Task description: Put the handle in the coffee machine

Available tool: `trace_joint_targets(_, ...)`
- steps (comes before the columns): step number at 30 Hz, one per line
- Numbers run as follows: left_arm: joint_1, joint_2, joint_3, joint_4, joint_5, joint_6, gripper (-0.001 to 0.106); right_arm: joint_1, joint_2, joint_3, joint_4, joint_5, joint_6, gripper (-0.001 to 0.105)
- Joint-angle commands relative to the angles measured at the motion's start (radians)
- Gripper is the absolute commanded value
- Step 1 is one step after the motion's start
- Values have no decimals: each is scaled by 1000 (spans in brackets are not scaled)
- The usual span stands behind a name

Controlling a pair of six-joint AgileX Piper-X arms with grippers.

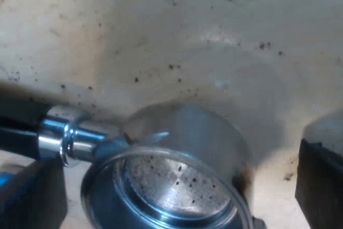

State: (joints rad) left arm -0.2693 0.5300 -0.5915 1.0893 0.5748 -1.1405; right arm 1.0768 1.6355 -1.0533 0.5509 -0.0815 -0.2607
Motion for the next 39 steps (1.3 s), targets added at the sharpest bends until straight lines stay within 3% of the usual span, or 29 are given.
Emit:
trace_joint_targets(1, -4, -2, -4, -10, 13, -7, 76, -5, 6, -7, 15, 11, -34, 87)
trace_joint_targets(10, -4, -2, -4, -10, 13, -7, 76, -3, 35, -9, 12, -23, -27, 87)
trace_joint_targets(14, -4, -2, -4, -10, 13, -7, 76, 13, 35, -9, 14, -95, -27, 87)
trace_joint_targets(18, -4, -2, -4, -10, 13, -7, 76, 31, 35, -9, 14, -27, -2, 87)
trace_joint_targets(35, -4, -2, -4, -10, 13, -7, 76, 28, 35, -9, 7, 18, 11, 87)
trace_joint_targets(36, -4, -2, -4, -10, 13, -7, 76, 28, 35, -9, 7, 18, 11, 86)
trace_joint_targets(39, -4, -2, -4, -10, 13, -7, 76, 28, 35, -9, 7, 32, 11, 71)
